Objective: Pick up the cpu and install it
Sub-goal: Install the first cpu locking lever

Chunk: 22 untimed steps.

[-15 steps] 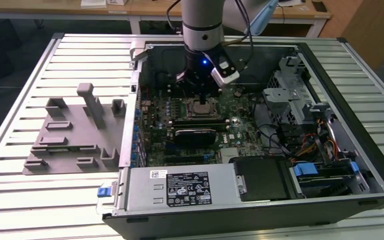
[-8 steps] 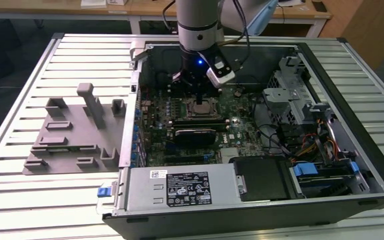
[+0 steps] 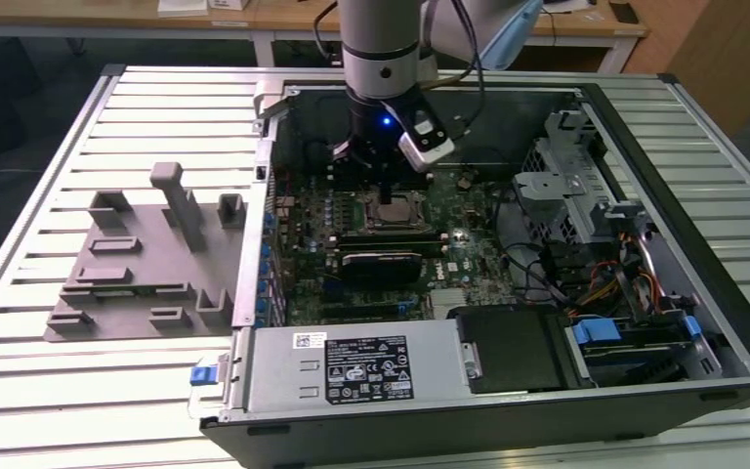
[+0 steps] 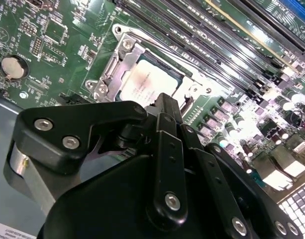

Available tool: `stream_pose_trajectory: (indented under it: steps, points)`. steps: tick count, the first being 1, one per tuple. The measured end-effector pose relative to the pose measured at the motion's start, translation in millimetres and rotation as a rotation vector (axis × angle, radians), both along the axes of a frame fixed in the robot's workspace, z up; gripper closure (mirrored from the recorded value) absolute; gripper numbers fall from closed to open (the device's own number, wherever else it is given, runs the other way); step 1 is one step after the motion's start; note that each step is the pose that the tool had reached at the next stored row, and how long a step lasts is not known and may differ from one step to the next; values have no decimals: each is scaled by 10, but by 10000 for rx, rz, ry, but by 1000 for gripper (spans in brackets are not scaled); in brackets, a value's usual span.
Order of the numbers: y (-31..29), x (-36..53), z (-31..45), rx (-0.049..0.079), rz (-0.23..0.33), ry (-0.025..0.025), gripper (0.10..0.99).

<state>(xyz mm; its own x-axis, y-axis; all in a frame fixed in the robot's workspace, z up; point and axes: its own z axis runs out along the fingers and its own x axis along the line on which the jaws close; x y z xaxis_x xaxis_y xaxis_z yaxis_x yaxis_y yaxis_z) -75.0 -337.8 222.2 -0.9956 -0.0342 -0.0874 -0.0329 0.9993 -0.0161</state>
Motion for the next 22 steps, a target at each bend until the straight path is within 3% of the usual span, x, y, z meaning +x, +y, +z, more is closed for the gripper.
stream_pose_trajectory:
  steps: [22]
  points:
    - [0, -346, 0, -1, 0, 0, 980]
